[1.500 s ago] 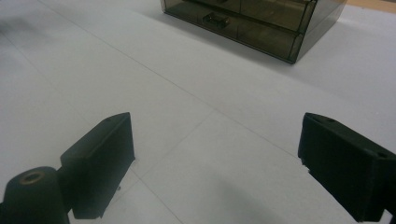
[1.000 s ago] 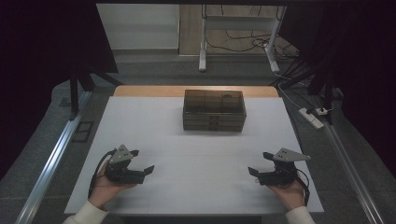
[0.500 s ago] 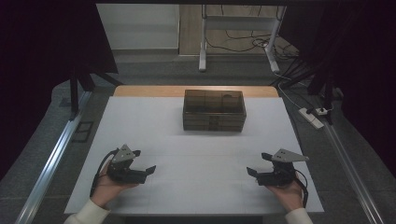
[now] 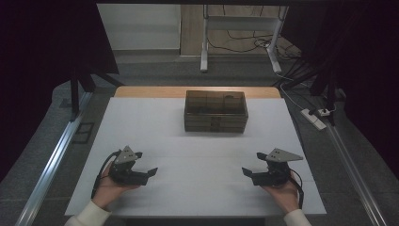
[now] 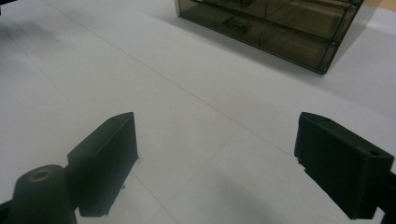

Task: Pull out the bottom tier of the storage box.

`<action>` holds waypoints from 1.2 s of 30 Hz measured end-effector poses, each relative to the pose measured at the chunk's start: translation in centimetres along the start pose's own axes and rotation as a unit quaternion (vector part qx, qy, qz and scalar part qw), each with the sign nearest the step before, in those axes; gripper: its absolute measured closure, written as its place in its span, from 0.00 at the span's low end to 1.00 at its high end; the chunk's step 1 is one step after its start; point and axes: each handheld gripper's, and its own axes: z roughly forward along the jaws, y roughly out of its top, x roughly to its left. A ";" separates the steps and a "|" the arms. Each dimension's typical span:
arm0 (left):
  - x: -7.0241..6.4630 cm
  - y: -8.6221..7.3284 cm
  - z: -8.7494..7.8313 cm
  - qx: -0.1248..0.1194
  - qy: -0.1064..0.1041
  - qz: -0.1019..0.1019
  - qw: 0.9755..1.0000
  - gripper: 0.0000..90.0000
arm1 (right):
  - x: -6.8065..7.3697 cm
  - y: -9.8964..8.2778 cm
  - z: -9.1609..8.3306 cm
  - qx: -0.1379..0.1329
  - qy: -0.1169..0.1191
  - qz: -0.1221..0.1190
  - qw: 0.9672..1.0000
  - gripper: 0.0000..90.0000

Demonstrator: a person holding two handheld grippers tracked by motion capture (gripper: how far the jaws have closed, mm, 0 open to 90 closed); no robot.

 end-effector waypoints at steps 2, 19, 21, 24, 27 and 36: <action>0.0 0.0 0.0 0.001 0.000 0.002 1.000 0.15 | 0.1 0.1 0.1 0.001 0.001 -0.002 1.000 0.15; -0.1 0.0 0.1 0.004 0.000 0.000 1.000 0.14 | 2.3 0.9 1.5 0.004 0.008 -0.018 1.000 0.15; 0.0 0.0 0.1 0.007 -0.002 -0.002 1.000 0.14 | 2.5 1.0 1.7 0.005 0.010 -0.020 1.000 0.15; -0.1 0.0 0.2 0.009 -0.002 -0.001 1.000 0.14 | 2.8 1.1 2.0 0.007 0.010 -0.023 1.000 0.15; -0.1 0.0 0.3 0.011 -0.002 0.000 1.000 0.14 | 3.2 1.2 2.3 0.008 0.014 -0.026 1.000 0.15; -0.1 -0.1 0.4 0.014 -0.003 0.000 1.000 0.14 | 3.8 1.4 3.0 0.012 0.015 -0.032 0.999 0.15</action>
